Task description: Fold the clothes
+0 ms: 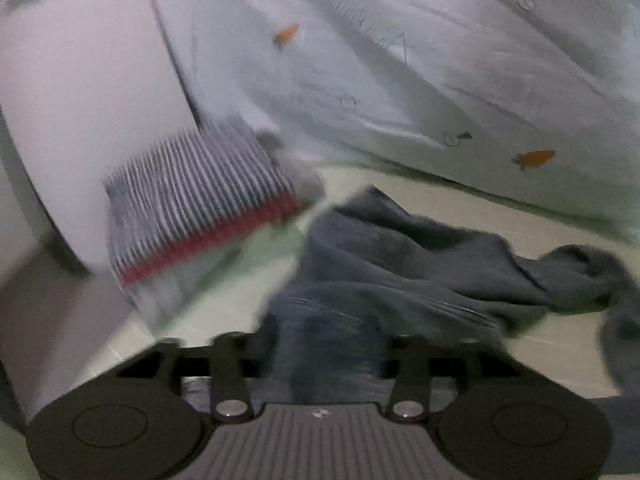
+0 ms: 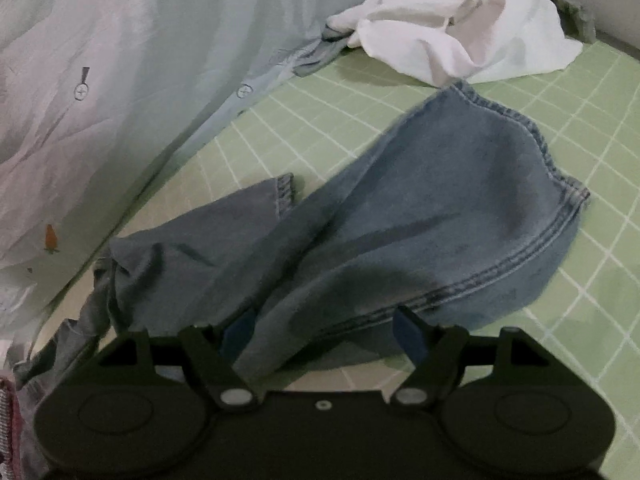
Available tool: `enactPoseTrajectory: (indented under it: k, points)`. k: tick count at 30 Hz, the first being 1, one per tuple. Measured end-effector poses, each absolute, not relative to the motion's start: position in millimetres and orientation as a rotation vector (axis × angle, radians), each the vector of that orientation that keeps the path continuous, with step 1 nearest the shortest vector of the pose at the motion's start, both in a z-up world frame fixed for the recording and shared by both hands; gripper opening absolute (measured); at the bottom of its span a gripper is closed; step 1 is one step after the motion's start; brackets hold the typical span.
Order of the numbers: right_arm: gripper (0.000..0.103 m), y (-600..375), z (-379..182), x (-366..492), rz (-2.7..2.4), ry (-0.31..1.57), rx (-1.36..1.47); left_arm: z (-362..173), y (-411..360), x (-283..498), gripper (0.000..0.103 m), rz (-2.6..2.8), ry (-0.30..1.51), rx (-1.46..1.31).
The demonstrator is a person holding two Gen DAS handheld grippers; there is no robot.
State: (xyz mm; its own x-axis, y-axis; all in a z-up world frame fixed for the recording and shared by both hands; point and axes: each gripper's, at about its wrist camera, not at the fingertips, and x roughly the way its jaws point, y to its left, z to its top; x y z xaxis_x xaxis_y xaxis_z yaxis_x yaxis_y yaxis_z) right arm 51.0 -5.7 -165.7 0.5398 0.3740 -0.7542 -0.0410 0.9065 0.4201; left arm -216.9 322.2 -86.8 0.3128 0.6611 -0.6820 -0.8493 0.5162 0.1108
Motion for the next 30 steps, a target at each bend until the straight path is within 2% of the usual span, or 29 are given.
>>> enactPoseTrajectory:
  k: [3,6,12,17,19,21,23,24,25,28,30]
  points:
    - [0.079,0,-159,53,0.237,0.88,0.325,-89,310,-211,0.088,0.959,0.755,-0.254]
    - [0.081,4,-157,68,0.227,0.835,0.337,-99,309,-198,0.095,0.85,0.815,-0.259]
    - [0.08,5,-171,117,0.19,0.889,0.467,-136,291,-170,0.097,0.72,0.996,-0.303]
    - [0.065,14,-184,152,0.133,0.937,0.432,-168,289,-170,0.097,0.705,1.131,-0.353]
    - [0.054,16,-188,161,0.11,0.956,0.419,-175,295,-173,0.097,0.719,1.159,-0.394]
    - [0.052,17,-190,168,0.095,0.964,0.412,-182,303,-176,0.097,0.741,1.182,-0.444]
    - [0.039,18,-191,174,0.08,0.973,0.405,-189,310,-182,0.097,0.769,1.194,-0.503]
    - [0.023,18,-192,176,0.09,0.975,0.408,-191,312,-184,0.097,0.782,1.197,-0.528]
    - [0.012,18,-193,178,0.1,0.978,0.411,-193,314,-187,0.097,0.791,1.203,-0.546]
    - [0.004,5,-186,177,0.135,0.958,0.522,-197,316,-191,0.097,0.805,1.213,-0.58]
    - [0.003,-3,-172,169,0.173,0.914,0.572,-196,314,-193,0.097,0.804,1.212,-0.58]
